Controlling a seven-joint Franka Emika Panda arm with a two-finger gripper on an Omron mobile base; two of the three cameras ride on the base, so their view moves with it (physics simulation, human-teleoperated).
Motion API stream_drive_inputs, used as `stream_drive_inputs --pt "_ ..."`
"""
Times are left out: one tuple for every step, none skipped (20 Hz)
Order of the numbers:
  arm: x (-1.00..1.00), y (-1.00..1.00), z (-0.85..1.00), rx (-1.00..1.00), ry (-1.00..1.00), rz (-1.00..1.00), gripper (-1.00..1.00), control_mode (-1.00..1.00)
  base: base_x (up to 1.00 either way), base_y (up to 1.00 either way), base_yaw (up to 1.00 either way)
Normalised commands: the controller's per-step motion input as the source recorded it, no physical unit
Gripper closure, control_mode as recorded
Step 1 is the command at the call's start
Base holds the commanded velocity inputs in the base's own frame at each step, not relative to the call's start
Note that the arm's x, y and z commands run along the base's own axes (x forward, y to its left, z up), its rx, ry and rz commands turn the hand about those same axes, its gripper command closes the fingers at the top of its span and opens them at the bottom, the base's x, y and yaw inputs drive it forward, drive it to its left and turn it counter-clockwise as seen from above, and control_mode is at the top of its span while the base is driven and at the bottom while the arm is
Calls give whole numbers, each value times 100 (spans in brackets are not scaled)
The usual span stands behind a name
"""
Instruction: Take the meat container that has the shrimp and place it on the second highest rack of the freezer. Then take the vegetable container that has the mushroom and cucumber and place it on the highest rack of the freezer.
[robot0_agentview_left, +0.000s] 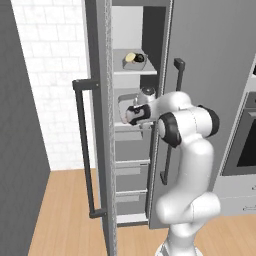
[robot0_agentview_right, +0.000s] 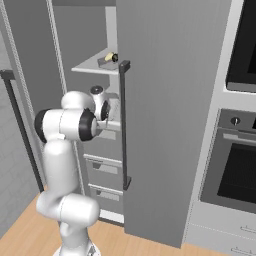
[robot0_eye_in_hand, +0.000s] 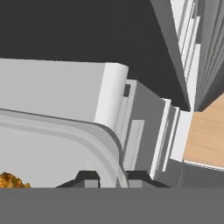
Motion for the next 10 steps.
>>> stream_drive_inputs --pt "53 0 -29 0 0 -6 100 -100 0 0 0" --pt "54 0 -27 0 0 -6 100 -100 0 0 0" --pt "56 0 -24 0 0 -6 100 -100 0 0 0" --pt "57 0 -21 0 0 -7 100 -100 0 0 0" --pt "60 0 -14 0 0 -7 100 -100 0 0 0" --pt "61 0 -7 0 0 -8 100 -100 0 0 0" --pt "64 0 -1 0 0 -8 100 -100 0 0 0" --pt "69 0 0 0 0 -9 100 -100 0 0 0" --pt "73 0 0 0 0 -9 100 -100 0 0 0" --pt "75 0 0 0 0 -9 100 -100 0 0 0"
